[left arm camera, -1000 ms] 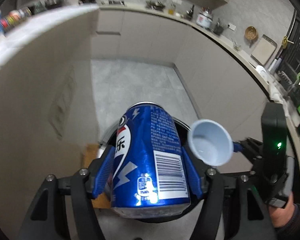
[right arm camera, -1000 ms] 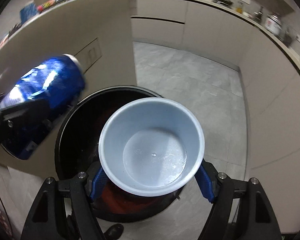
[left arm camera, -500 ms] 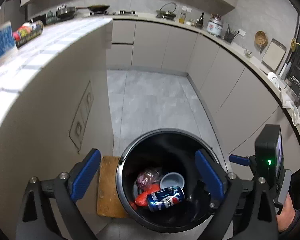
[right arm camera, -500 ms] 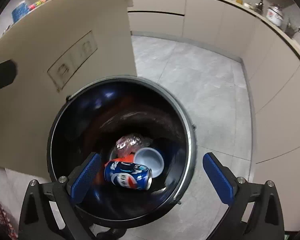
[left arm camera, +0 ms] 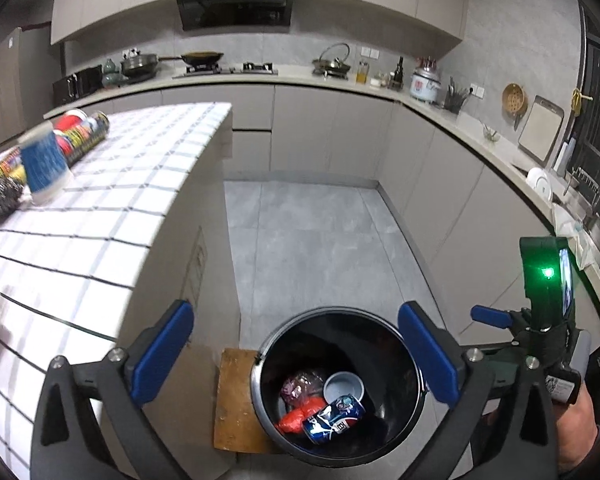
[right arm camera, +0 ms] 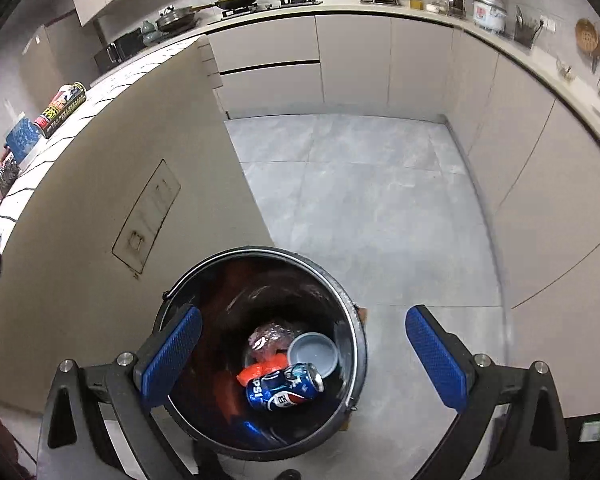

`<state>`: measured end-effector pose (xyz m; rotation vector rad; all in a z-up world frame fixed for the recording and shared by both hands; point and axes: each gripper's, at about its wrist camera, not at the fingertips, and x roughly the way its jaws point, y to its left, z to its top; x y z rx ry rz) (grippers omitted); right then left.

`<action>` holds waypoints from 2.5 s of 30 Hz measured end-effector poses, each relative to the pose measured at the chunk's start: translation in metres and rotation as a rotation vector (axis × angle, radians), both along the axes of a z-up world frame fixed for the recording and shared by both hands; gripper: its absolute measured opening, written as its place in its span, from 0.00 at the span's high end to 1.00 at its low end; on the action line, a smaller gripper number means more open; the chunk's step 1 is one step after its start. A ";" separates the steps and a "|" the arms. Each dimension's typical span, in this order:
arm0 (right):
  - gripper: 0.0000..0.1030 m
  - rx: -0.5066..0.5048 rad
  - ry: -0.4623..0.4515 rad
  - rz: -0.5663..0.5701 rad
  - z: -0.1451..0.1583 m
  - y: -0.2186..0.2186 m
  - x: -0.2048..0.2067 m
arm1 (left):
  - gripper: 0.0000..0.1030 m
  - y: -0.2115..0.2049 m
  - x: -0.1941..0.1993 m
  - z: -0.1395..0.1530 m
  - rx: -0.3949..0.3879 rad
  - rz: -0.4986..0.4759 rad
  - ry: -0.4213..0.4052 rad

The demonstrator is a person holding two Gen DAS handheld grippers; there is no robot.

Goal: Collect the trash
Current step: 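Grasp the crumpled white tissue with the left tool while the right tool grasps the blue paper cup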

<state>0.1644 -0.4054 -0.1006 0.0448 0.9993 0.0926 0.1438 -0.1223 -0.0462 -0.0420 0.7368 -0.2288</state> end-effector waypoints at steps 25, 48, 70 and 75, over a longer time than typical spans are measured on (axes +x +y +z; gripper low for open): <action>0.00 0.046 -0.123 0.160 0.095 0.150 -0.008 | 0.00 0.182 -0.028 0.036 0.044 0.325 -0.084; 0.00 0.053 -0.106 0.287 0.090 0.306 0.036 | 0.47 0.316 -0.003 -0.021 -0.035 0.422 0.087; 0.18 0.049 -0.129 0.286 0.082 0.447 0.142 | 0.49 0.457 0.053 -0.016 -0.030 0.489 0.074; 0.41 0.063 -0.114 0.271 0.075 0.446 0.149 | 0.51 0.466 0.064 -0.021 -0.057 0.460 0.114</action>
